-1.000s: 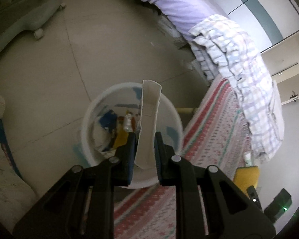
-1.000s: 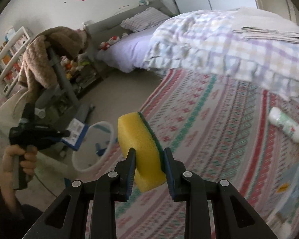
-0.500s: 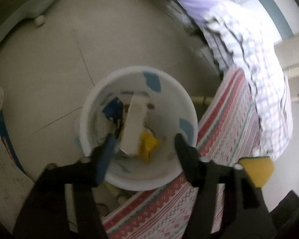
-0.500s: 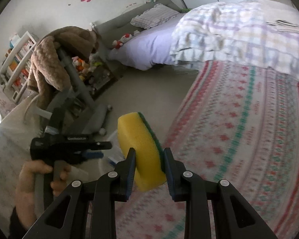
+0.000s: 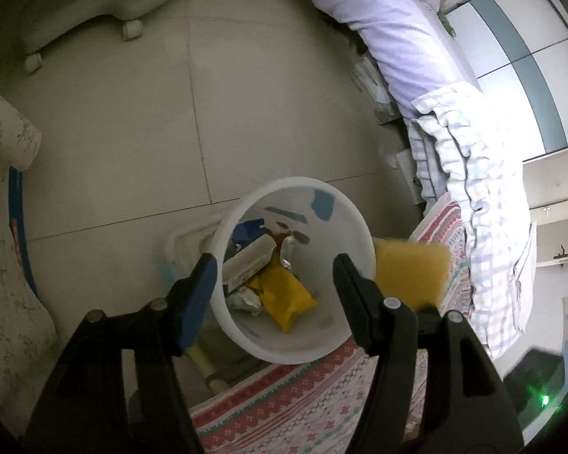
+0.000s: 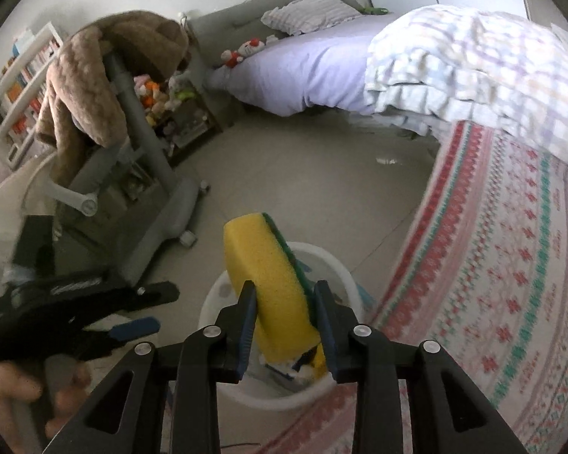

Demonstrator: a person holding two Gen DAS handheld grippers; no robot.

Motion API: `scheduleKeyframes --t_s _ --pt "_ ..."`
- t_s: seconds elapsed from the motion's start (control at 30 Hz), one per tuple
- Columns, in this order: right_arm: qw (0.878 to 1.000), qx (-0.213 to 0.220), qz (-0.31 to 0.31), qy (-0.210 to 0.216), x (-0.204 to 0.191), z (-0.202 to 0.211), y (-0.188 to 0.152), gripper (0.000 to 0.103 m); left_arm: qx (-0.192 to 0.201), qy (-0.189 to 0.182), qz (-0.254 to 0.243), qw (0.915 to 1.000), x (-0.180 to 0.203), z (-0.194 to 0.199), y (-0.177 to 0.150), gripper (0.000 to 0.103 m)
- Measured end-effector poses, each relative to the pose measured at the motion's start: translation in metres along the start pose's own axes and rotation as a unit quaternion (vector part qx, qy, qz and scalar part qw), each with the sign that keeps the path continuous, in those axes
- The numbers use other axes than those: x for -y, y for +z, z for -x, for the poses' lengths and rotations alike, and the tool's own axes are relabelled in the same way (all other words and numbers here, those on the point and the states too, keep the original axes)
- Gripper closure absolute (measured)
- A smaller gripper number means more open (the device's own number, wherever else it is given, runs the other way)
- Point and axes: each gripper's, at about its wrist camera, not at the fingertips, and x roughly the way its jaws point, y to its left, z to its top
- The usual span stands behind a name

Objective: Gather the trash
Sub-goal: 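Open both tools over the bin to drop tissue pack and sponge, then move both open tools back to the carton and bottles on the bed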

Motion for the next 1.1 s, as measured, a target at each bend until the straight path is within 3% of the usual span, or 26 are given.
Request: scheduleKeyframes --t_s 0.03,0.1,0.33,0.5,0.83,0.93,1.03,1.07,1.1 --pt "1.0 -0.01 0.002 0.002 -0.004 -0.009 0.001 0.054 0.002 0.0 -0.001 1.0 0.002 0.001 -0.001 0.039" --pt "0.999 -0.033 -0.004 0.012 -0.006 -0.021 0.0 0.047 0.008 0.004 -0.003 1.0 0.004 0.004 -0.002 0.039" --pt "0.999 -0.033 0.004 0.006 0.001 -0.009 -0.02 0.047 0.008 0.007 0.0 0.9999 0.009 0.009 -0.009 0.038" --pt "1.0 -0.025 -0.001 -0.008 0.036 0.03 -0.032 0.047 0.002 0.011 -0.008 0.9999 0.026 0.011 -0.032 0.036" --pt "0.998 0.012 -0.038 -0.041 0.12 0.145 -0.052 0.046 -0.004 0.004 -0.141 0.99 0.112 0.015 -0.104 0.036" --pt "0.997 0.025 -0.048 -0.054 0.143 0.182 -0.057 0.043 -0.013 -0.013 -0.183 0.983 0.141 0.017 -0.132 0.036" --pt "0.995 0.036 -0.079 -0.057 0.182 0.227 -0.064 0.041 -0.015 -0.042 -0.276 0.9602 0.182 0.028 -0.174 0.034" --pt "0.993 0.039 -0.088 -0.061 0.196 0.239 -0.065 0.041 -0.002 -0.046 -0.323 0.9454 0.199 0.033 -0.195 0.033" --pt "0.992 0.043 -0.093 -0.07 0.206 0.248 -0.067 0.041 0.006 -0.045 -0.346 0.937 0.209 0.035 -0.207 0.031"
